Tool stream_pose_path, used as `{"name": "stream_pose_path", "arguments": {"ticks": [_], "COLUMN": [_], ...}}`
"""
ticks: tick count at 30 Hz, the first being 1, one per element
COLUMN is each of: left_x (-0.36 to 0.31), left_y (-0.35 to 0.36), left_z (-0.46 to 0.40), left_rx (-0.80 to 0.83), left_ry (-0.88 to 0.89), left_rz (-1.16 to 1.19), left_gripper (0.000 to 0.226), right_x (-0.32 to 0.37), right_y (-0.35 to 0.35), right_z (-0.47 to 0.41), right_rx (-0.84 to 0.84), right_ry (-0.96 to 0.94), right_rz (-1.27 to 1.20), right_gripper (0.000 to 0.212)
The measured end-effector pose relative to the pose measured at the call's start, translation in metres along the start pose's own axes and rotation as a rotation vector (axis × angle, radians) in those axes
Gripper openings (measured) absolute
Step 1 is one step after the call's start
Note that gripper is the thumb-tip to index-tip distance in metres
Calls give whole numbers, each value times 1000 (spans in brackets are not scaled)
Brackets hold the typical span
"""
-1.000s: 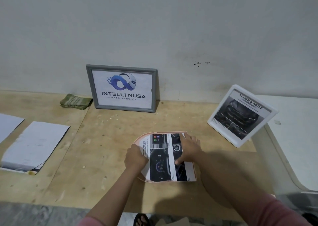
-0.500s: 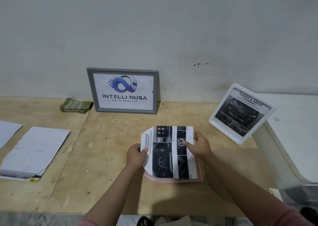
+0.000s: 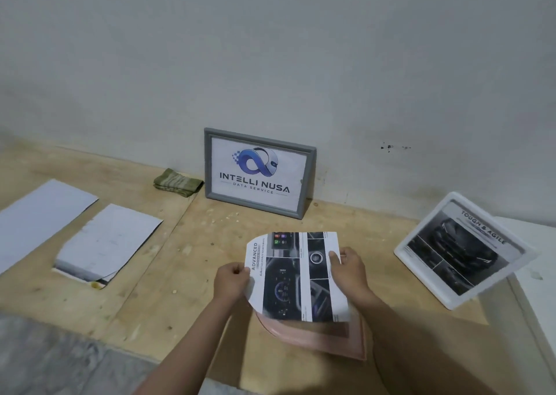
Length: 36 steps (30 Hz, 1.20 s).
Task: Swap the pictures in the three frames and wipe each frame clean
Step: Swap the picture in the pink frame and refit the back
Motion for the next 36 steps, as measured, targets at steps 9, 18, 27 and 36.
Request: {"name": "stream_pose_path", "arguments": {"ticks": [9,18,27,36], "left_x": [37,80,110,114], "left_y": [-163,-400,-538,-566], "left_z": [-34,-97,-169,-222], "left_rx": [-278,-582,-685,-705], "left_ry": [-143,-201,-291,-305], "left_rz": [215,326,326,141], "left_gripper": [22,23,22,14], "right_x": [112,282,406,434], "right_y": [158,392,580,671], "right_z": [4,33,41,18], "right_rx": [333,390,533,578], "right_ry": [-17,-154,-336,-447], "right_rz": [-29,72,194,315], "right_gripper": [29,26,32,46]}}
Point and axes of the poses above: each hand's wrist, its own z-axis away from the middle knuckle, its own y-axis out of the palm, x = y × z, the point moved 5 cm from there along -z, towards the middle knuckle, and after that the axes turned 1 degree about z, right-handed, at the moved point
